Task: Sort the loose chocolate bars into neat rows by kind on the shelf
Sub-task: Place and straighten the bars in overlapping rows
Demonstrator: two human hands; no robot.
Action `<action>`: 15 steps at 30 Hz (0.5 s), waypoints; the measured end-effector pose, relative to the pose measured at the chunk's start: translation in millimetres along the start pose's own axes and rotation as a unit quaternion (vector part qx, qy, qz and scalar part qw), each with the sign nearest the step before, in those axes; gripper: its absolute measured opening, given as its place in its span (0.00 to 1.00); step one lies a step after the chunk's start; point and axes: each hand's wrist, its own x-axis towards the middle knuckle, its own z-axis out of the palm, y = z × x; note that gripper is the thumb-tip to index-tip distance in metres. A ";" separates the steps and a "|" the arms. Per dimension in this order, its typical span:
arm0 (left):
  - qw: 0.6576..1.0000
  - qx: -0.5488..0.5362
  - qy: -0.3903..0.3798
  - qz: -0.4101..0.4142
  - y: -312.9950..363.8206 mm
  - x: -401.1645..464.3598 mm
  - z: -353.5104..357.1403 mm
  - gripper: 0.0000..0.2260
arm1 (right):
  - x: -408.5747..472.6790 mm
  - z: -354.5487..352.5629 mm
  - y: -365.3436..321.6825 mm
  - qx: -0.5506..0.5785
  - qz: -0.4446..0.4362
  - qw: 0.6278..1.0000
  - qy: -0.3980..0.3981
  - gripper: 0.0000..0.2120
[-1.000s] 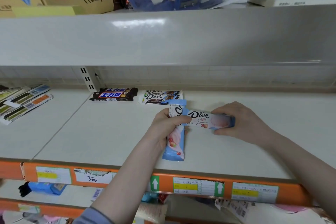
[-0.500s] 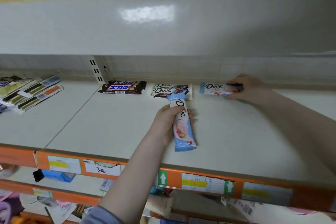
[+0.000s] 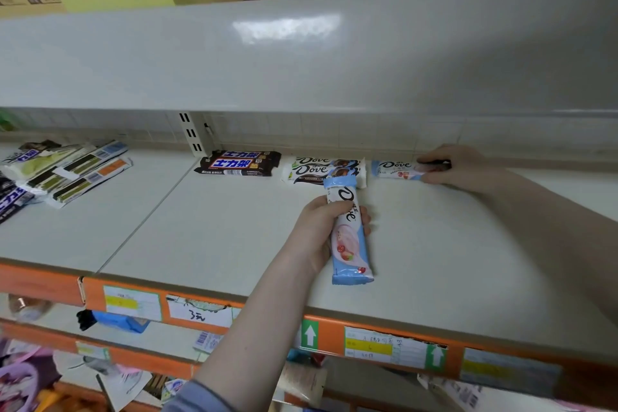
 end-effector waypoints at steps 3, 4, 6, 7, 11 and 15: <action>1.000 0.002 -0.002 -0.002 0.0 0.3 -0.2 0.06 | -1.3 1.1 -0.7 0.005 0.002 1.000 0.000 0.20; 1.000 0.003 -0.003 -0.001 -0.1 0.2 0.2 0.06 | -2.0 1.7 -0.7 0.007 0.002 1.000 0.005 0.20; 1.000 -0.002 -0.005 -0.001 0.6 -0.5 0.9 0.06 | -4.4 2.2 -1.7 0.009 0.001 1.000 0.021 0.19; 1.000 -0.005 -0.006 -0.001 0.8 -0.6 1.3 0.06 | -5.6 2.3 -2.5 0.006 0.001 1.000 0.026 0.19; 1.000 -0.014 -0.009 0.002 1.8 -2.7 2.0 0.06 | -7.1 0.5 -3.2 -0.010 0.000 1.000 0.027 0.19; 1.000 -0.028 -0.007 0.001 2.7 -3.5 2.1 0.06 | -12.1 -1.6 -4.2 -0.024 0.005 0.999 0.029 0.18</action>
